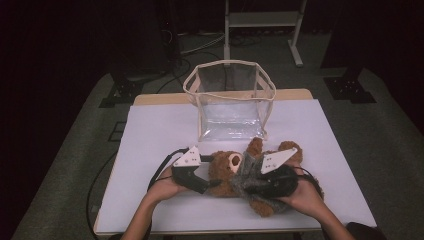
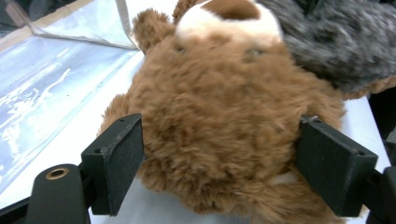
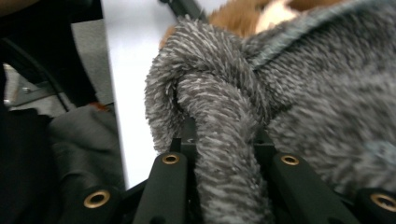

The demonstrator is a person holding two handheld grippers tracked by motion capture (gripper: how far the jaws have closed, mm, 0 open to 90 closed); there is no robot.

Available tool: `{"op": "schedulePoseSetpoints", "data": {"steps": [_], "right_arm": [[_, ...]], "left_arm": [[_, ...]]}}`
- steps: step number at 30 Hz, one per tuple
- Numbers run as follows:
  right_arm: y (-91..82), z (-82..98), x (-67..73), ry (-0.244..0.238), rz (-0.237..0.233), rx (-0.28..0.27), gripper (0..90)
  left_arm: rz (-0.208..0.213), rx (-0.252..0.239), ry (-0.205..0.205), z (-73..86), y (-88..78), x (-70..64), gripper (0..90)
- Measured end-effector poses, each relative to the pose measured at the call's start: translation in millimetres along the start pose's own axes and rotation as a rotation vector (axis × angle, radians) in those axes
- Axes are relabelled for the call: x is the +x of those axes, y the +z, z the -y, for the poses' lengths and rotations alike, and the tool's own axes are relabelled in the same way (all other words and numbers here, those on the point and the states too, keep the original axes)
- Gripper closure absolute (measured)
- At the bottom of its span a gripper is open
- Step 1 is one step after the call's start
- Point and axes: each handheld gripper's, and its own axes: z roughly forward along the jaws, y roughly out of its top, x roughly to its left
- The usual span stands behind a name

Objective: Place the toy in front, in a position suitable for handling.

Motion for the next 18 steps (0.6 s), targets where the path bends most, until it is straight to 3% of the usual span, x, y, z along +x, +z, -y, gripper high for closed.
{"op": "schedulePoseSetpoints", "data": {"steps": [4,9,11,13,15,18], "right_arm": [[-15.5,7.9,5.2,0.019,0.012,-0.023,74.1],[-30.3,-14.4,-2.7,0.006,0.06,-0.101,74.2],[-29.0,-28.6,-11.0,-0.001,0.073,-0.132,74.2],[-21.2,-36.2,-19.3,-0.004,0.085,-0.13,74.2],[-10.5,-33.1,-24.3,0.002,0.09,-0.09,74.0],[-4.9,-17.6,-26.4,0.036,0.051,-0.081,73.8]], "left_arm": [[0.005,-0.001,-0.011,-0.1,1.6,0.0,18.5],[0.015,0.01,-0.001,-0.3,5.2,-3.5,18.5],[0.017,0.009,-0.001,0.3,5.2,-3.8,18.4],[0.017,0.006,-0.006,1.2,4.4,-3.2,18.4],[0.007,0.006,-0.007,2.0,3.7,-2.3,17.0],[-0.001,0.01,-0.013,3.1,2.1,-0.3,14.9]]}}
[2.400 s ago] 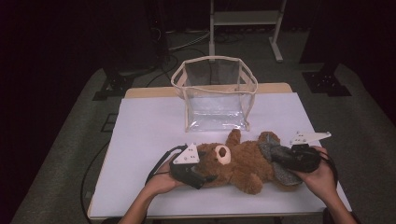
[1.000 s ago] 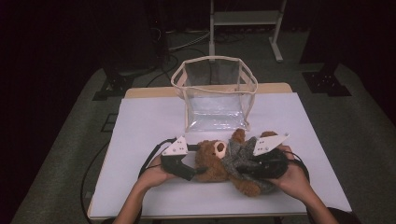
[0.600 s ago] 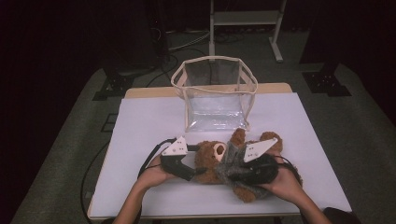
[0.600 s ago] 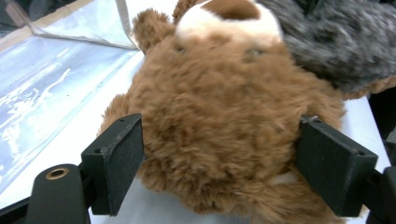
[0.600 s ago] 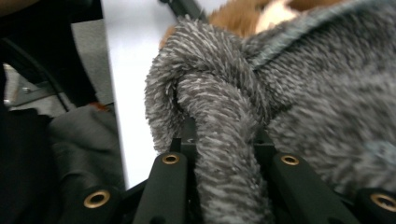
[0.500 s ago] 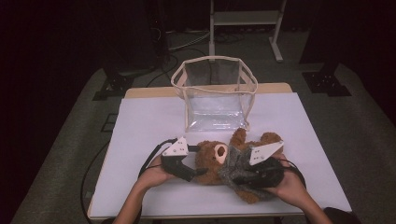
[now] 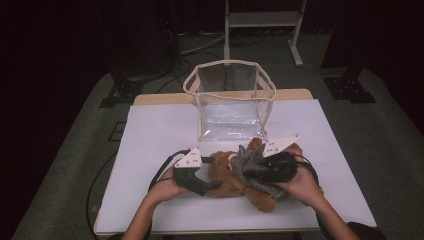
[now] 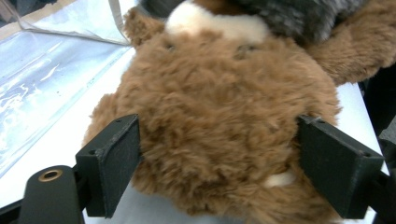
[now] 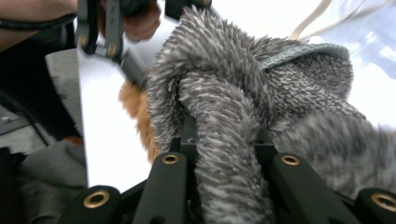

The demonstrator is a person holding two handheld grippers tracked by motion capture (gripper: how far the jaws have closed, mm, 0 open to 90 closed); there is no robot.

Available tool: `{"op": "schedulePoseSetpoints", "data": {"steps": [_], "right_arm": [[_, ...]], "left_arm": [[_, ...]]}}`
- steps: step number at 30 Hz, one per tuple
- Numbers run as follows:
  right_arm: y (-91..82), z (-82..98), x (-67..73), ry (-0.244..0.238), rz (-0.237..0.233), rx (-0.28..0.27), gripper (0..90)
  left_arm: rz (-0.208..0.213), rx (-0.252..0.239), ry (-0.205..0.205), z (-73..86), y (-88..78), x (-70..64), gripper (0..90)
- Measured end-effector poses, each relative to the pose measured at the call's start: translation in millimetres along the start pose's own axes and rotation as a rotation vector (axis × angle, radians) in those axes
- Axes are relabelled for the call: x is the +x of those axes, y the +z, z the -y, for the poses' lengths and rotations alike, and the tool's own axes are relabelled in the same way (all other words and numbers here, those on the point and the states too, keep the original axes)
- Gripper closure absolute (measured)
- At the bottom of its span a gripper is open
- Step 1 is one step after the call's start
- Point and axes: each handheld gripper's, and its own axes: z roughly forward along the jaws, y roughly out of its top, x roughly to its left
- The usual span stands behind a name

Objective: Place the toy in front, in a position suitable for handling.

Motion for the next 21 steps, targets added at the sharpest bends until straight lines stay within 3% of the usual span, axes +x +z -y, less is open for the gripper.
{"op": "schedulePoseSetpoints", "data": {"steps": [4,7,12,16,21], "right_arm": [[-13.5,16.6,1.6,0.049,-0.023,-0.017,74.1],[-19.4,13.8,10.4,0.021,-0.004,-0.008,74.1],[-15.7,-14.2,13.8,-0.037,-0.003,-0.026,74.1],[0.7,-40.7,5.3,-0.075,0.005,0.008,74.1],[13.3,-58.7,-8.0,-0.065,-0.019,0.048,74.2]], "left_arm": [[0.012,0.0,0.011,-2.6,1.8,-2.9,14.4],[0.023,0.016,0.024,-3.1,5.2,-5.4,14.5],[0.029,0.025,0.03,-4.6,5.8,-7.4,15.9],[0.026,0.03,0.032,-3.8,6.5,-8.4,17.0],[0.024,0.024,0.041,-4.0,7.2,-9.5,17.0]]}}
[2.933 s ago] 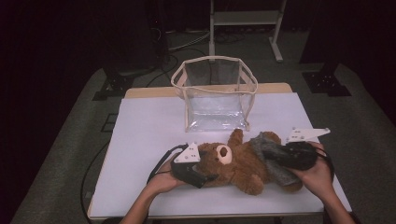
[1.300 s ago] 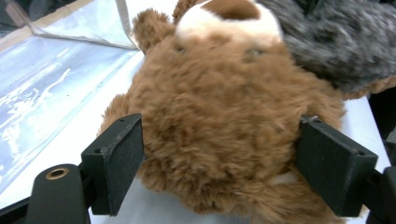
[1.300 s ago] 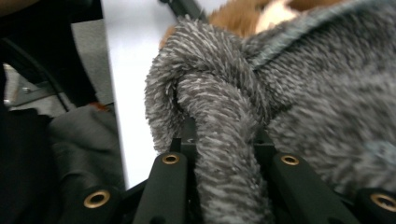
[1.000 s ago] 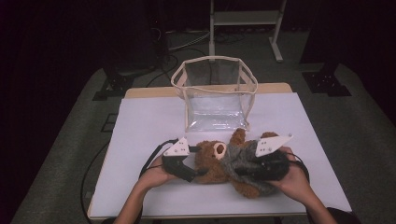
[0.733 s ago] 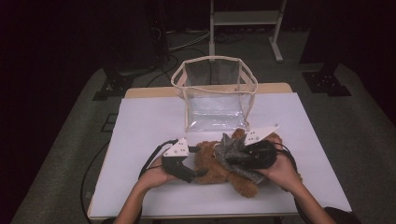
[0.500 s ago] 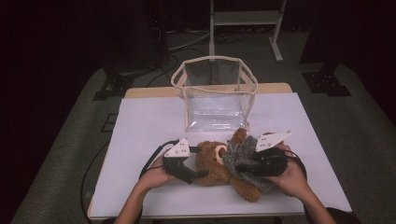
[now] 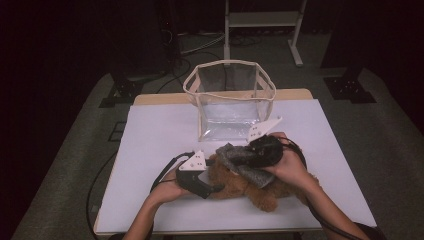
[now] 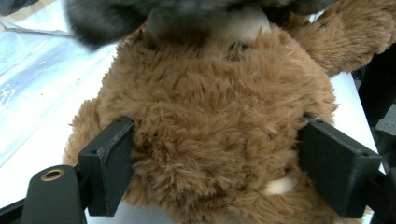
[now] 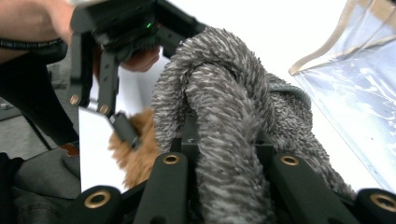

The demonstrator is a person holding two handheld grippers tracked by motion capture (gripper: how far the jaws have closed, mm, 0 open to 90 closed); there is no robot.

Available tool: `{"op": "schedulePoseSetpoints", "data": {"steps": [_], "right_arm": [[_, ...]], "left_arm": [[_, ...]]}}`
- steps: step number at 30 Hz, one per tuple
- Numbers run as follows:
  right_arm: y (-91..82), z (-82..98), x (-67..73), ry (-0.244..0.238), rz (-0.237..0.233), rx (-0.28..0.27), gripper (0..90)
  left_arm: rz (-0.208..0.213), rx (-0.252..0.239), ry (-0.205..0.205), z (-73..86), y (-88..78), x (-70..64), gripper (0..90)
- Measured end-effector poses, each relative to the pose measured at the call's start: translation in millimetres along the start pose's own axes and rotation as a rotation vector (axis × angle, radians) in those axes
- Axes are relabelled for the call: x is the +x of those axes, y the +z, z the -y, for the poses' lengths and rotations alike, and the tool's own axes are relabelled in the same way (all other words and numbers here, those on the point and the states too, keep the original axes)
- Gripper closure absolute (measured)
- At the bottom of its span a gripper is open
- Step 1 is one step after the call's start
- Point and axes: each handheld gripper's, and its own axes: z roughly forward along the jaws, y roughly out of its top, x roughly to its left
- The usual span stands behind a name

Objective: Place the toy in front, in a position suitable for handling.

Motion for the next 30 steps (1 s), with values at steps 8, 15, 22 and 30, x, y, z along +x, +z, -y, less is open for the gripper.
{"op": "schedulePoseSetpoints", "data": {"steps": [8,15,22,30], "right_arm": [[18.9,-5.7,-29.0,0.072,-0.025,0.039,74.2],[4.7,15.1,-22.7,0.12,-0.081,0.003,74.2],[-6.0,15.3,-7.5,0.082,-0.091,0.007,74.3],[26.2,-16.5,-22.9,0.066,-0.073,0.076,74.2]], "left_arm": [[0.004,0.016,0.034,0.2,-1.4,-4.2,16.9],[0.014,-0.022,0.005,-0.8,-9.5,-0.3,16.7],[0.049,-0.036,0.034,-4.8,-7.3,-6.4,23.5],[0.051,-0.007,0.092,-5.1,-5.5,-11.0,23.3]]}}
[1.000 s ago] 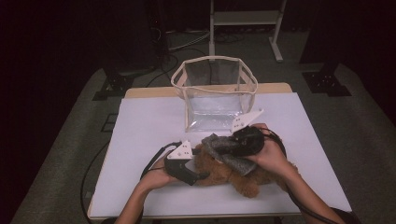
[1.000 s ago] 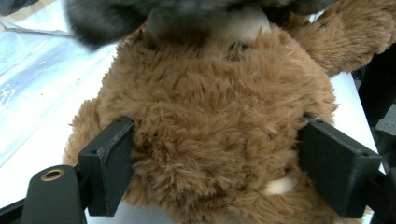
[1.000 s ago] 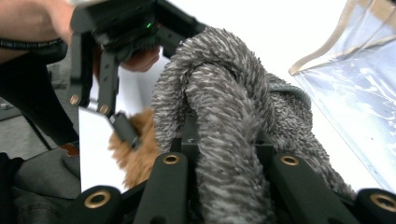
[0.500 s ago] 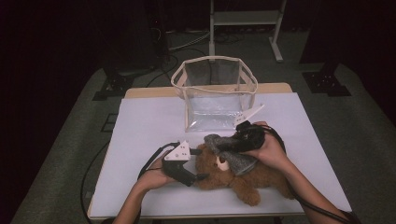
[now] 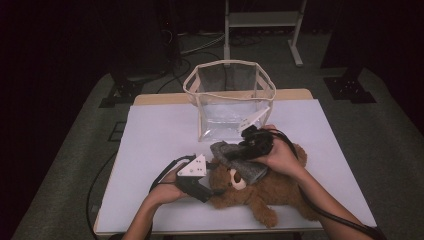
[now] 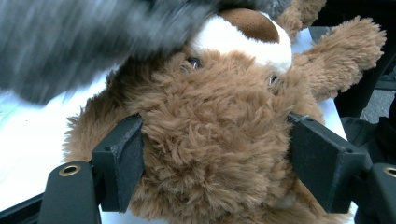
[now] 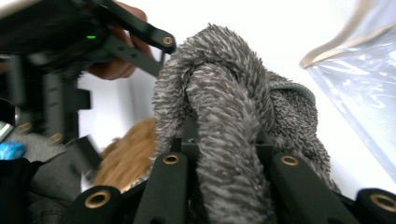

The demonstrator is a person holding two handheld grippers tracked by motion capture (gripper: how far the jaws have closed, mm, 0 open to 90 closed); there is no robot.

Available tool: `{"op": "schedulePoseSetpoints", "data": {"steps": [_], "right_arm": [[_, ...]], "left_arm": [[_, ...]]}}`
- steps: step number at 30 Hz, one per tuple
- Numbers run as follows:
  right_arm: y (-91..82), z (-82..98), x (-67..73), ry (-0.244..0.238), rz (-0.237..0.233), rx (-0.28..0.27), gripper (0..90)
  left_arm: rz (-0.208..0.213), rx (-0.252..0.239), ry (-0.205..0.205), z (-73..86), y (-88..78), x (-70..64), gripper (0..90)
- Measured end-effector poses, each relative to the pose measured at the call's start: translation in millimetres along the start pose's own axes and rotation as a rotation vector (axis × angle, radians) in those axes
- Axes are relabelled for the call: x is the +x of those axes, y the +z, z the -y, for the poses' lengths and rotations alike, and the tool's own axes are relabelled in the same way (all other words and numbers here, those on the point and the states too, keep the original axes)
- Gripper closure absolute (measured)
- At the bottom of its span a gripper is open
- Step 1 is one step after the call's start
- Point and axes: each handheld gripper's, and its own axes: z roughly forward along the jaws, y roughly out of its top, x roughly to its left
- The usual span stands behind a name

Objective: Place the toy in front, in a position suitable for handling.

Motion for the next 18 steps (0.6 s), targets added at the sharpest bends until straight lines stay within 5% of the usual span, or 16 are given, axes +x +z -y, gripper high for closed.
{"op": "schedulePoseSetpoints", "data": {"steps": [2,5,13,18], "right_arm": [[20.8,-3.8,-3.6,-0.006,-0.005,0.059,74.2],[24.6,0.1,-8.6,0.013,-0.019,0.06,74.2],[-12.5,28.5,-15.8,0.057,0.05,0.046,74.3],[-34.7,42.8,2.8,0.047,0.041,-0.05,74.3]], "left_arm": [[-0.003,0.017,0.001,0.8,0.0,-0.2,23.1],[-0.002,0.001,-0.004,2.7,-0.4,0.5,22.5],[-0.02,-0.004,-0.028,1.3,0.8,3.1,21.5],[-0.042,-0.01,-0.049,1.0,2.1,6.4,21.2]]}}
